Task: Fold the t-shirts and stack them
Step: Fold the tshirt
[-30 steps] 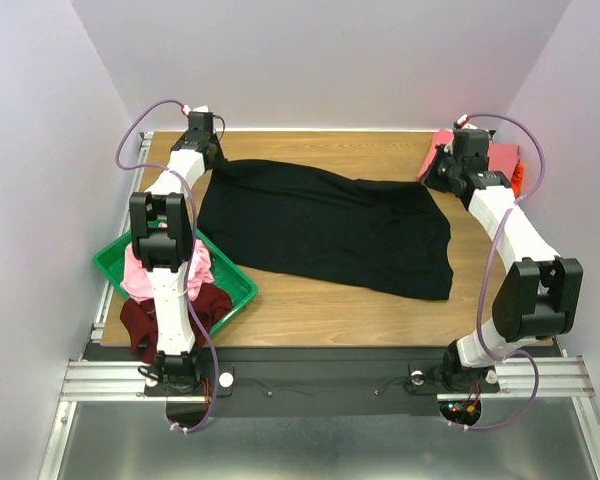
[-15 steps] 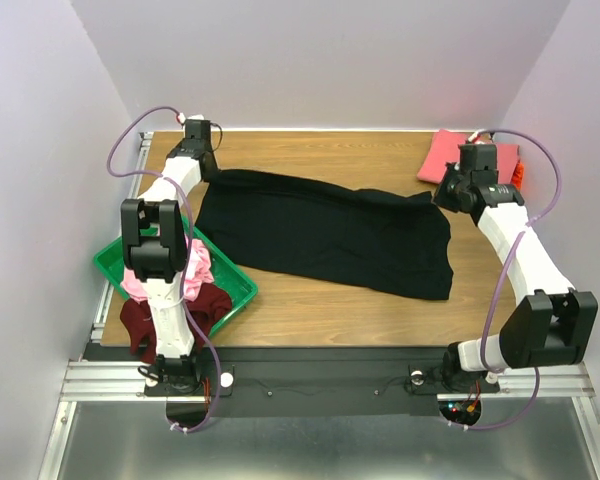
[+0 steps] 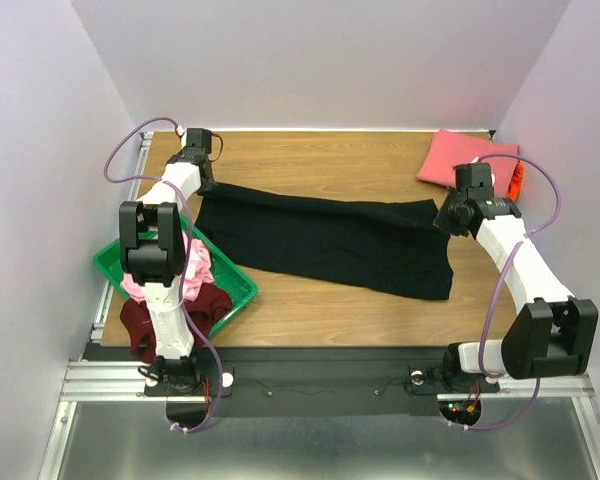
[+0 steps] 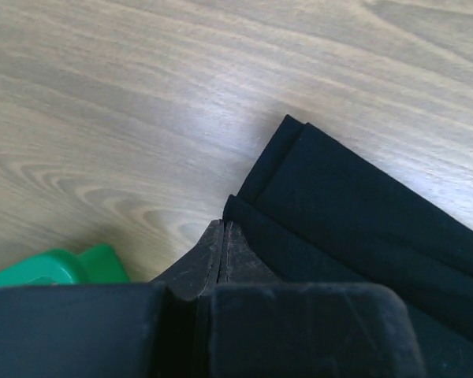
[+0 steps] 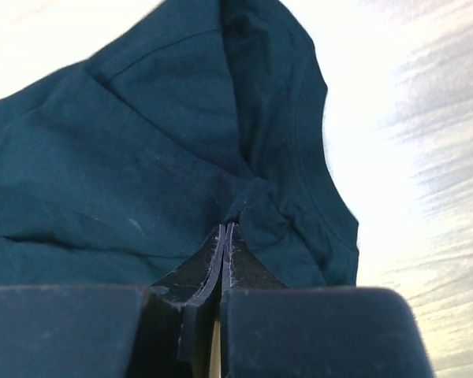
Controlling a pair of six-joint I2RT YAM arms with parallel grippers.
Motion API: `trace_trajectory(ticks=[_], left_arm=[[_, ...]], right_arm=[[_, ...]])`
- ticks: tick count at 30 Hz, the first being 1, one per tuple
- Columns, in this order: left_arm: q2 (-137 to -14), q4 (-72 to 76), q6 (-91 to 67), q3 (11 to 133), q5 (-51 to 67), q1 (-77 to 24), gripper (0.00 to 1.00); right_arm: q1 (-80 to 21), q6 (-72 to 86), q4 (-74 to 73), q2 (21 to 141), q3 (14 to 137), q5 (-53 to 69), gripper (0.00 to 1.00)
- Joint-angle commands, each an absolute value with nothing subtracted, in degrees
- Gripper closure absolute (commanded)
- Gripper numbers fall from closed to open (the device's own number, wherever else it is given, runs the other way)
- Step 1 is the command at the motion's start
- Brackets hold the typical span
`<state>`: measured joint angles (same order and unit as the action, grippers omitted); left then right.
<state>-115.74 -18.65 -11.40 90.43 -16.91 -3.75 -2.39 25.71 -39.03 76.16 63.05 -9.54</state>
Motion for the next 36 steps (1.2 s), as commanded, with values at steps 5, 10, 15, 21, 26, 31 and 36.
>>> trace_trajectory(ticks=[5, 10, 15, 21, 26, 31, 36], left_arm=[[-110.8, -20.2, -11.0, 87.5, -19.9, -3.4, 1.0], [-110.0, -22.7, -12.0, 85.8, -20.2, -3.4, 0.85], [-106.8, -24.3, -13.4, 84.2, -21.1, -3.4, 0.4], [-105.9, -25.9, -14.9, 90.3, -20.0, -3.5, 0.14], [-112.7, -26.2, -16.3, 100.9, -14.8, -6.1, 0.12], [-117.9, -26.5, -19.9, 105.6, -7.8, -7.6, 0.11], [-120.3, -25.2, -22.9, 102.9, -1.2, -7.7, 0.11]], right_arm=[[-2.8, 26.9, -40.5, 73.4, 61.4, -11.9, 1.0], [-2.7, 27.1, -42.2, 73.7, 60.6, -13.9, 1.0], [-2.8, 28.4, -44.6, 73.7, 59.9, -16.6, 0.8], [-2.8, 28.6, -45.0, 75.4, 62.7, -19.1, 0.43], [-2.7, 25.9, -39.8, 81.6, 67.5, -17.1, 0.41], [-2.8, 24.8, -28.5, 84.9, 67.4, -7.4, 0.44], [-2.8, 24.9, -18.6, 90.2, 66.5, 3.4, 0.48]])
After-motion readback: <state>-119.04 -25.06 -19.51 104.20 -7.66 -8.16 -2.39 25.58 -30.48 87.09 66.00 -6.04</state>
